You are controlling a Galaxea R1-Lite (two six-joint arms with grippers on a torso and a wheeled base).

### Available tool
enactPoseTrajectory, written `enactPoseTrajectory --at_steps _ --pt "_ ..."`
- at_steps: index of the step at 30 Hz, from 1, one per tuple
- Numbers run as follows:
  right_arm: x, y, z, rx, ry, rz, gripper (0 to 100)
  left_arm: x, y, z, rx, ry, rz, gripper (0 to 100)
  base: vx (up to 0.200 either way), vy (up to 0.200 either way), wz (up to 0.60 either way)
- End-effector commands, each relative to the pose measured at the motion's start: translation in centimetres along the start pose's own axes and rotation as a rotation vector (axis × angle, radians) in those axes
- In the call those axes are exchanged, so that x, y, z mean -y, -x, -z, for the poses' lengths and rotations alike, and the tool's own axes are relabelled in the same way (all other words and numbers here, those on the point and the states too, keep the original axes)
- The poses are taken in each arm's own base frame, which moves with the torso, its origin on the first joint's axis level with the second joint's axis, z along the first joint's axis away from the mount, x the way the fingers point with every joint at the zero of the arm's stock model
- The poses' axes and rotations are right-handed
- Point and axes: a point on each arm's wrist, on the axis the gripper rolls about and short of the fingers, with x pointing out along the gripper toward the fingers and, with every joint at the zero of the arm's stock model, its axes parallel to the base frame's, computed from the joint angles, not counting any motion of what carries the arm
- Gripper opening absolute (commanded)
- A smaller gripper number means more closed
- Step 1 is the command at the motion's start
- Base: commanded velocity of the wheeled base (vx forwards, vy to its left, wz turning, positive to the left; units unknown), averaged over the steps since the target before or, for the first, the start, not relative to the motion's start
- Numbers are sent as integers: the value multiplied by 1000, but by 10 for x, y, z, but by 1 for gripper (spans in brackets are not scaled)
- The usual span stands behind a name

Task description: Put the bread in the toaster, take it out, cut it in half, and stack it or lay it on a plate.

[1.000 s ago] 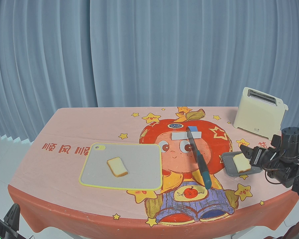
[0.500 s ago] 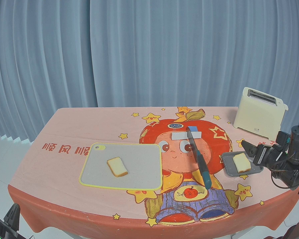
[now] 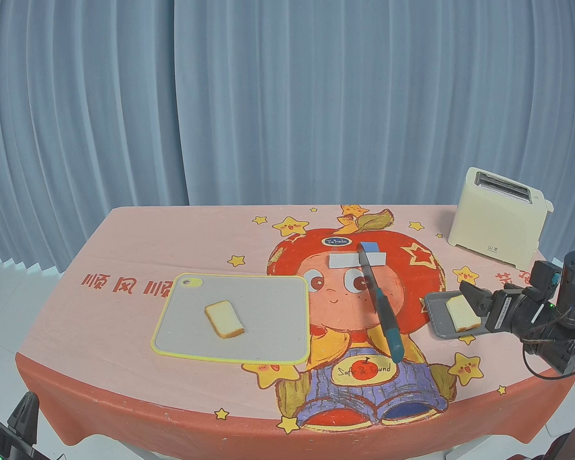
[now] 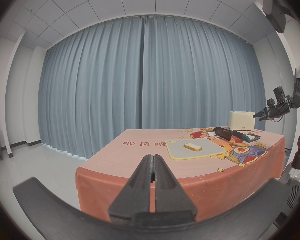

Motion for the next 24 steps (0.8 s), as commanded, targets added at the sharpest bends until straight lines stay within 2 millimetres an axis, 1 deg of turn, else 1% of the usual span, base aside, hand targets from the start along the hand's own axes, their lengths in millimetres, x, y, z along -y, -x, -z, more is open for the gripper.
enactPoseTrajectory --at_steps 1,24 --pt "-1 1 1 -4 7 -10 100 0 -1 5 -18 0 0 0 0 200 0" --pt "-3 6 12 -35 61 -34 100 0 -1 5 -18 2 1 0 0 200 0"
